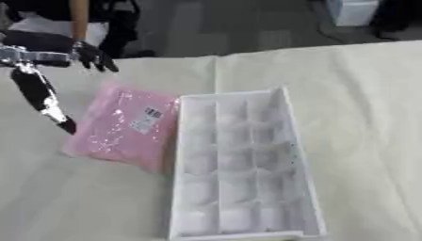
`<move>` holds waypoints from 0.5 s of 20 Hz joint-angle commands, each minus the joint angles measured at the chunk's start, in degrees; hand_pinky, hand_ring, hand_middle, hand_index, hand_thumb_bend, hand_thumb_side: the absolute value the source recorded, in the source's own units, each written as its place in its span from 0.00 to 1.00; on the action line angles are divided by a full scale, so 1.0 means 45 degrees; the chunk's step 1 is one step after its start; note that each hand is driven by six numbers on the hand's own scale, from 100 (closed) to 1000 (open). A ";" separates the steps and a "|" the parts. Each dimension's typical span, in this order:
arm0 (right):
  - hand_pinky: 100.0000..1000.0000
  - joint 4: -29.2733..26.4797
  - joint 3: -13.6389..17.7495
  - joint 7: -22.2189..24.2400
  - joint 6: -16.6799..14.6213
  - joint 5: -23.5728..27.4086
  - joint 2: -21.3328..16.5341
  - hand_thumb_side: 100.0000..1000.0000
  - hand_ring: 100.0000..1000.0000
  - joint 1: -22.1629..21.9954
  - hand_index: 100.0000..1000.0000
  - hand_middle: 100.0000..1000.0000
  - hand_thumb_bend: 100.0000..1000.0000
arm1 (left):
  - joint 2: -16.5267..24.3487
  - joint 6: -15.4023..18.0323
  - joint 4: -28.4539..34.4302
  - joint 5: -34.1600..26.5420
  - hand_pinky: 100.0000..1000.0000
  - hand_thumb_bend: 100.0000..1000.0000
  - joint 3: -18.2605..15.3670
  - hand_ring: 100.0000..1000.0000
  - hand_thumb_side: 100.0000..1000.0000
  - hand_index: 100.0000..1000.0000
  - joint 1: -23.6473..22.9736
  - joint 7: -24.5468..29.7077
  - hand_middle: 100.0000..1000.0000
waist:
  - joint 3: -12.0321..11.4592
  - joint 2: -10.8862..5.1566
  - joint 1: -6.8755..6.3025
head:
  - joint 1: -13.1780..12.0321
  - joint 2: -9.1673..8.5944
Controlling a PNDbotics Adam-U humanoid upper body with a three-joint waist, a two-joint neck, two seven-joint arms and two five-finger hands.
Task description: Pick up objects on the table and place them in the box.
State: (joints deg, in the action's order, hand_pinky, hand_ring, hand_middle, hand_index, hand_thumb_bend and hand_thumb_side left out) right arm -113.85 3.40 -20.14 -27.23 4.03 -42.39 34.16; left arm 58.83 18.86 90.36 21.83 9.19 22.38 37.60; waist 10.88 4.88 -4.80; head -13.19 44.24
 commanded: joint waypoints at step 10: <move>0.62 -0.0164 0.0079 0.0060 0.0038 0.0054 -0.0112 0.91 0.73 0.0268 0.74 0.74 0.00 | -0.0625 0.0284 0.0234 0.2307 0.73 1.00 0.0367 0.85 0.43 0.97 0.0423 0.0948 0.85 | 0.0075 -0.0053 0.0051 | -0.0020 -0.0026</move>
State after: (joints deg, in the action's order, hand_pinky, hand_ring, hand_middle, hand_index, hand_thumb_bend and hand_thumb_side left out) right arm -113.85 3.24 -20.07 -27.20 4.06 -41.98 34.26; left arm 54.99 19.83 90.28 30.92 11.07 23.27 41.26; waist 11.27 5.11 -4.79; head -13.19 44.24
